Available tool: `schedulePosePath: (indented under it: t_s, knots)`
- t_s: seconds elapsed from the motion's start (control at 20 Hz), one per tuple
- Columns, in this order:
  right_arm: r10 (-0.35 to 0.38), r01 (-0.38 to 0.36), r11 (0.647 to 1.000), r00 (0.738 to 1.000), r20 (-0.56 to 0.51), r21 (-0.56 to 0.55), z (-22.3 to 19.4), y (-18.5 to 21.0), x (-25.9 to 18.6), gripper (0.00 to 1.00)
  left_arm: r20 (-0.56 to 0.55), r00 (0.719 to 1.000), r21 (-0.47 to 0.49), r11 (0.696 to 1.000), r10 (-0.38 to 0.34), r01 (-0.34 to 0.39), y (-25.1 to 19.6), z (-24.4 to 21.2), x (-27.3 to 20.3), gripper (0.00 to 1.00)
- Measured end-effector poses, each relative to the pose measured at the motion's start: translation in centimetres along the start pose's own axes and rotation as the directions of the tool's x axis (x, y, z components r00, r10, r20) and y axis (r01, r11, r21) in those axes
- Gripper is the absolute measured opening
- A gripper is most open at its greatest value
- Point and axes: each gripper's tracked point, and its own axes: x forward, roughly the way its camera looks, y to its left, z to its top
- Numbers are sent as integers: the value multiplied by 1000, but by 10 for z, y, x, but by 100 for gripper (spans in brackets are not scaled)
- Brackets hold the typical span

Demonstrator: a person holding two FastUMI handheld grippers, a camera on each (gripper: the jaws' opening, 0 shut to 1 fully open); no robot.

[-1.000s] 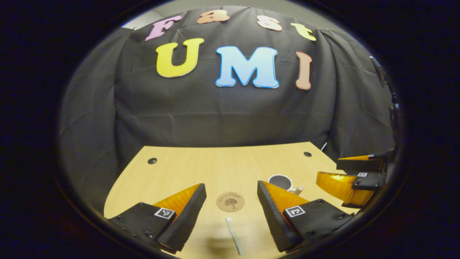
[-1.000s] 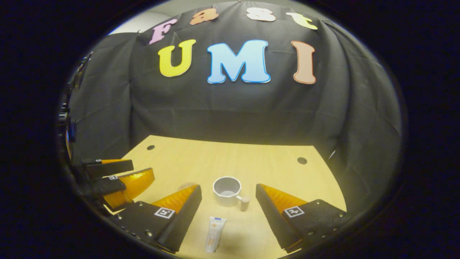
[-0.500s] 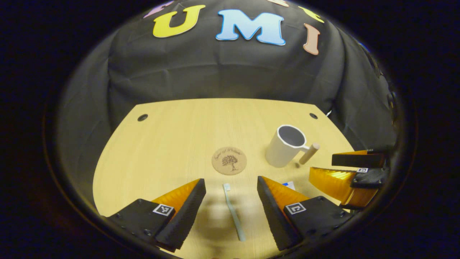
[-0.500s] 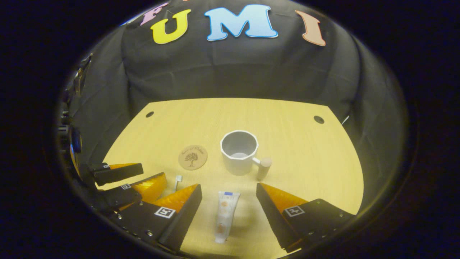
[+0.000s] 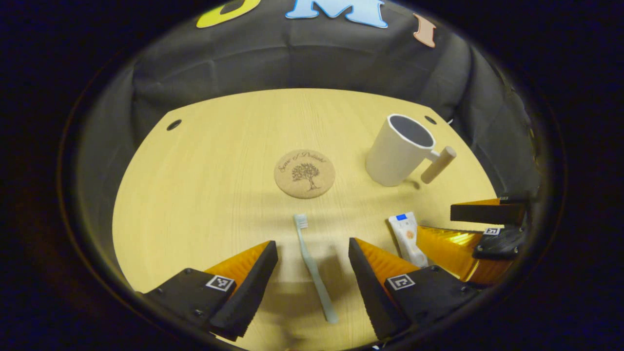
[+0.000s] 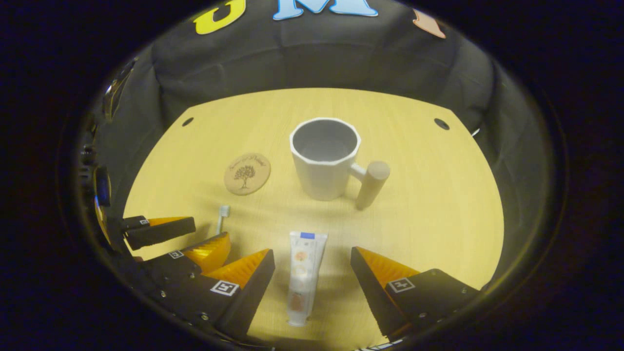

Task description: Put the toothbrush and toothpaste on the desktop into the cup, then pick up the cup and place it on the coaster on the desktop.

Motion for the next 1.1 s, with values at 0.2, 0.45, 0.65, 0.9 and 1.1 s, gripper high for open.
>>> schedulePosePath:
  t_s: [0.2,0.45,0.65,0.9,1.1]
  knots:
    - [-4,5,1000,997,-81,5,-14,2,20,89,-61,998,-16,1000,10,-11,1,-16,14,98]
    - [-23,22,1000,990,-141,-10,-24,1,36,89,-88,994,16,998,57,-56,6,-23,23,94]
    - [-50,47,999,984,-171,-21,-32,-3,38,83,-70,995,18,997,74,-73,5,-22,24,86]
    - [-57,55,998,981,-187,-13,-34,-2,37,80,-50,995,15,996,85,-84,9,-19,25,73]
    - [-64,72,997,979,-193,36,-33,-8,37,46,-48,992,11,994,113,-113,11,-19,28,28]
